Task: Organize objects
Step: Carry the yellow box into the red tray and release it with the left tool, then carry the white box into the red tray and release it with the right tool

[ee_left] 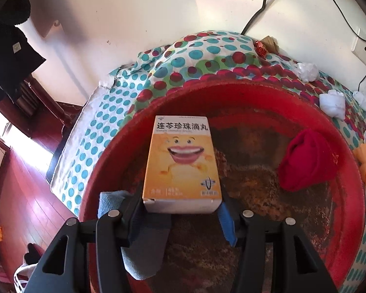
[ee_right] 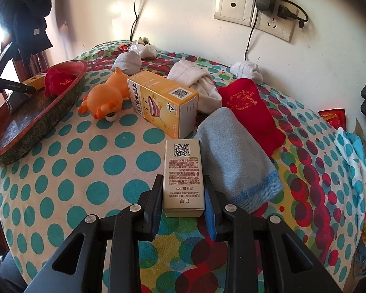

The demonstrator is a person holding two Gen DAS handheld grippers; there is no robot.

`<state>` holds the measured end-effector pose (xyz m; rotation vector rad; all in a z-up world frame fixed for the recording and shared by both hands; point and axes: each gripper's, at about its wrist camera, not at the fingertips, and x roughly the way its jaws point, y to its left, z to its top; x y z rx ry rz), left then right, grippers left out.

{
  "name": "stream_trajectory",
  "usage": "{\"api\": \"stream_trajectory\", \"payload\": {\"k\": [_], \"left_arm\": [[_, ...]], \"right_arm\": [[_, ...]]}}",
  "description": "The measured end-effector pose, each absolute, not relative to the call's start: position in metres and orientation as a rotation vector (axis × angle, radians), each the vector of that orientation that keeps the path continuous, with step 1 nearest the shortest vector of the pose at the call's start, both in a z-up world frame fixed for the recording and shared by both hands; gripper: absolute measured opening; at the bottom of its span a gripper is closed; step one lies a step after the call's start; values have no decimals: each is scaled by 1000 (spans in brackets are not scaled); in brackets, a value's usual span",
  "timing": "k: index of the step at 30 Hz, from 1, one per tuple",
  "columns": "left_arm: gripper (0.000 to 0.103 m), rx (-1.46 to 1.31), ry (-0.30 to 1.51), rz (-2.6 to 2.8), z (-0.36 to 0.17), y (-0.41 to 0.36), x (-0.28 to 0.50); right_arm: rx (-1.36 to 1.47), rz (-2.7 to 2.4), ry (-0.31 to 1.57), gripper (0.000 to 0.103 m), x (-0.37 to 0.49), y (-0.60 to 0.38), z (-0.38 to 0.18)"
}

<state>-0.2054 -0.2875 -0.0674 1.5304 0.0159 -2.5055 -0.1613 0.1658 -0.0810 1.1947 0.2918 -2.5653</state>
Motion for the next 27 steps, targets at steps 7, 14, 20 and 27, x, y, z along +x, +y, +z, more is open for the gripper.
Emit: {"api": "stream_trajectory", "payload": {"k": [7,14,20,27], "left_arm": [[59,1545,102,-2518,-61,-287,-187],[59,1474,61,-2556,-51,-273,-152],[59,1384,42,-2558,-50,-262,-126],[59,1333,43,-2554,-58,-256,-104]], "right_arm": [[1191,-2574,330,28,-160,162,-80],[1195,-2578,363,28,-160,159,-81],[1224,-2606,349,28,-158,154,-82],[1227,-2631,326,28,-149,145,-72]]}}
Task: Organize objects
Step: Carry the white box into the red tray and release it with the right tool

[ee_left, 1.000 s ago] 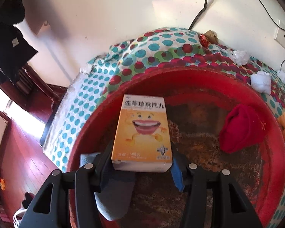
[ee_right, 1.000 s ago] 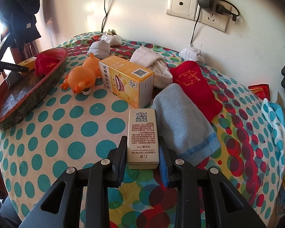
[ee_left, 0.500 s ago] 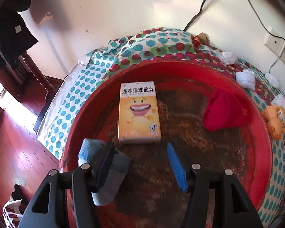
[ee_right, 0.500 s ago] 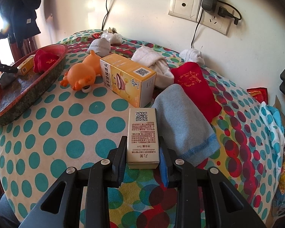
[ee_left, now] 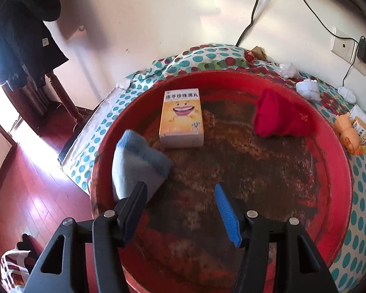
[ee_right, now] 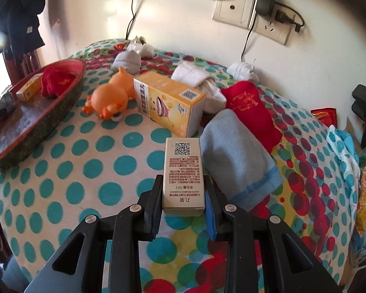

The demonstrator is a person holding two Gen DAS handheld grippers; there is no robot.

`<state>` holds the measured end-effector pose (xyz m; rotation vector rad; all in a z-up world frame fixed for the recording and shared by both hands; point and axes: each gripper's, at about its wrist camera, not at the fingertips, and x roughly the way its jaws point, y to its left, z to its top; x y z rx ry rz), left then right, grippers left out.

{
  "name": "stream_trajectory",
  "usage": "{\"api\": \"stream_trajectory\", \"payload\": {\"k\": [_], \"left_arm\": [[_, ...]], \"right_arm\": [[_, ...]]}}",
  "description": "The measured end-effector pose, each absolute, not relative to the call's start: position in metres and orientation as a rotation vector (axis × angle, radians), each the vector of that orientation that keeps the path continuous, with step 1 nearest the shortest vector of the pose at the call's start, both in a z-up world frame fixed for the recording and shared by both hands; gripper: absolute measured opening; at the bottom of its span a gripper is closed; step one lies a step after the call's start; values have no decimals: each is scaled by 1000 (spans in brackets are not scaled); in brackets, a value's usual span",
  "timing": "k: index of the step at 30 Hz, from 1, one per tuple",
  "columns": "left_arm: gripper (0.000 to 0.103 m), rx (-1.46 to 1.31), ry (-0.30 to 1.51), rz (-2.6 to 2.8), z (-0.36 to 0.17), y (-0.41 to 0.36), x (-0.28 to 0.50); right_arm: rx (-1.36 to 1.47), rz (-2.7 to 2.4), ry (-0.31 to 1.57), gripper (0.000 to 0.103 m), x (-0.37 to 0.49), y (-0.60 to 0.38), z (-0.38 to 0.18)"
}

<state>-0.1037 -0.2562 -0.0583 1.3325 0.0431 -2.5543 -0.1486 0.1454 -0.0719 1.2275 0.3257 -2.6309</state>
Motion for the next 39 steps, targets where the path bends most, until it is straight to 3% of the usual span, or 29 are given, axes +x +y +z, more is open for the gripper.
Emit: {"api": "stream_trajectory", "payload": {"k": [21,39], "left_arm": [[60,1319,102,-2575,-61,-263,-91],[60,1255,173,-2539,-57,-278,-87]], "right_arm": [[1013,-2435,371,28,-128,-2,-23],[1070,-2282,495,28,-143,-97,-47]]}}
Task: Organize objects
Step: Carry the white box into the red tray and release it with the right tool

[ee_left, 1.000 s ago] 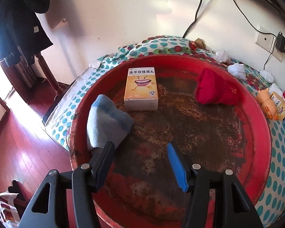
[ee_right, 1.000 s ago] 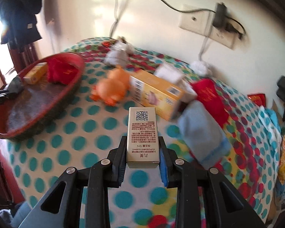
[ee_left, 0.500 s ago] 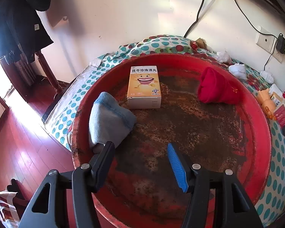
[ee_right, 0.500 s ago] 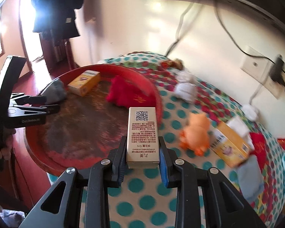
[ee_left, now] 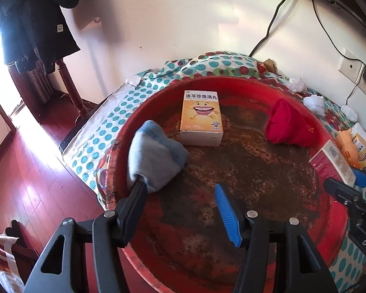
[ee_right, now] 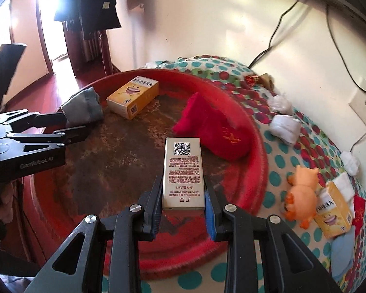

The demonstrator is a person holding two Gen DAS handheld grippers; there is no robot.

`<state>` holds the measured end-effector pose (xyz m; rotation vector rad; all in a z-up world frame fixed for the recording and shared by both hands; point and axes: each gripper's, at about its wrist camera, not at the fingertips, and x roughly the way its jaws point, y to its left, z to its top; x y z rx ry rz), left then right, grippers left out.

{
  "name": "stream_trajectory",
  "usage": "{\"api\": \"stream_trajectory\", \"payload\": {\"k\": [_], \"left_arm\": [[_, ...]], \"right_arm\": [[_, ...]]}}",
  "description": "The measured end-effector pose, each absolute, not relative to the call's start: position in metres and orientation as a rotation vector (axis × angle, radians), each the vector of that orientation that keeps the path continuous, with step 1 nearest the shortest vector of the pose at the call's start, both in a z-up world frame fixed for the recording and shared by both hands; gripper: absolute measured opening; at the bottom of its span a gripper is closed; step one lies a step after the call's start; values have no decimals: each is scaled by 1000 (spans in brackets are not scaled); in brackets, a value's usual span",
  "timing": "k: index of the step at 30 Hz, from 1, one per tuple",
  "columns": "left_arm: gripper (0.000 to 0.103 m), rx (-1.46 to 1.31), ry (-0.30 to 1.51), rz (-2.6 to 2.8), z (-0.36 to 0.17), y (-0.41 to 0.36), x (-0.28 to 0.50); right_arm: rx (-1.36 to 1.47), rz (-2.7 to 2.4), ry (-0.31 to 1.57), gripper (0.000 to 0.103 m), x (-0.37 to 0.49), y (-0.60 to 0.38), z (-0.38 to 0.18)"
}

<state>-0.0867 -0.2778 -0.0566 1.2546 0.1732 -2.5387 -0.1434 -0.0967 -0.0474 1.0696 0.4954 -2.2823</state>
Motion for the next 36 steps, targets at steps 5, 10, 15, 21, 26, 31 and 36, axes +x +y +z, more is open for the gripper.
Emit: {"api": "stream_trajectory", "payload": {"k": [5,10,15,21,26,31,36], "left_arm": [[59,1235,197,-2518,-56,-284,-85],[60,1235,217,-2516,-57,-286,-85],[60,1240,205,-2507,-58,-285,-86],[60,1243,218,-2503,-59,-287,-85],[60,1249,214,-2501,-60,-287,-86],[59,1253,208,-2506,-61,-285,-87],[59,1259,205,-2508,-63,-284,-88]], "right_arm": [[1101,-2264,522,28,-150,-108,-58],[1132,-2252,534,28,-154,-112,-66],[1154,-2257,546,28,-158,-113,-71],[1184,-2258,542,28,-162,-110,-77],[1183,-2256,525,29,-163,-109,-77],[1157,-2269,527,51,-160,-109,-74],[1115,-2291,505,56,-156,-104,-64]]}}
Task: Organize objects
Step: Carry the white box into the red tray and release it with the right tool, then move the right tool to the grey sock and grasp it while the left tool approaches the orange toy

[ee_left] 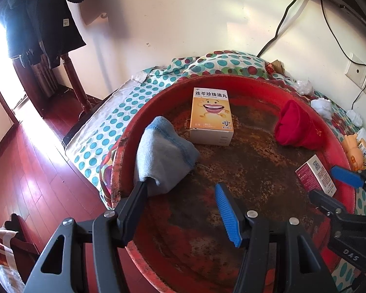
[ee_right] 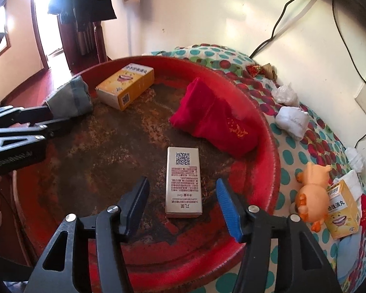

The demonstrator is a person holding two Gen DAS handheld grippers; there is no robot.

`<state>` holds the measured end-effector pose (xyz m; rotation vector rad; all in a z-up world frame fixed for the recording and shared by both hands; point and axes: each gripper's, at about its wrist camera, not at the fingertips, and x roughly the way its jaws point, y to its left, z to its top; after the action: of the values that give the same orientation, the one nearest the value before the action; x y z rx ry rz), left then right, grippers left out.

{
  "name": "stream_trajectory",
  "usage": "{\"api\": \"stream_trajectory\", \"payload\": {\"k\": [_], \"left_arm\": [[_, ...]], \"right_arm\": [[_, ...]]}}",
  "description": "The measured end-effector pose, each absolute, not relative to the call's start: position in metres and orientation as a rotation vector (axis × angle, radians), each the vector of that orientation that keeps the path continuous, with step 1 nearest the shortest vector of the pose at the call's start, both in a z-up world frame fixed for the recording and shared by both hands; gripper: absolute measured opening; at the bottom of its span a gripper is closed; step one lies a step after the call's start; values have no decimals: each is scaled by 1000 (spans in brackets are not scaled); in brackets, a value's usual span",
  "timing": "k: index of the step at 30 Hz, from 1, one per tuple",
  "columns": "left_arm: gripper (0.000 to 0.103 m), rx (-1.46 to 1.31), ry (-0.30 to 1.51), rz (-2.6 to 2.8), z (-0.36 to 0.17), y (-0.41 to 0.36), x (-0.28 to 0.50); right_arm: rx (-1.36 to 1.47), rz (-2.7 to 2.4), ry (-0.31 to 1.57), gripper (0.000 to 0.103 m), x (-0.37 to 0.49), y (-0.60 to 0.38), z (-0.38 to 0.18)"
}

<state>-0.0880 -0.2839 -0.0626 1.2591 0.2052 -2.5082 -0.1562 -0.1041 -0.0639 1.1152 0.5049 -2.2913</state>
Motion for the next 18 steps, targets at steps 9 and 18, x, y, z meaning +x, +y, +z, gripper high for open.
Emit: {"api": "stream_trajectory", "payload": {"k": [9,18], "left_arm": [[60,1269,169,-2513,-65,-277,-90],[59,1275,117,-2517,-66,-269,-91]], "right_arm": [[1059,-2364,410,62,-144,-66,-39],[1128,-2567,298,64,-143,54,-30]]}}
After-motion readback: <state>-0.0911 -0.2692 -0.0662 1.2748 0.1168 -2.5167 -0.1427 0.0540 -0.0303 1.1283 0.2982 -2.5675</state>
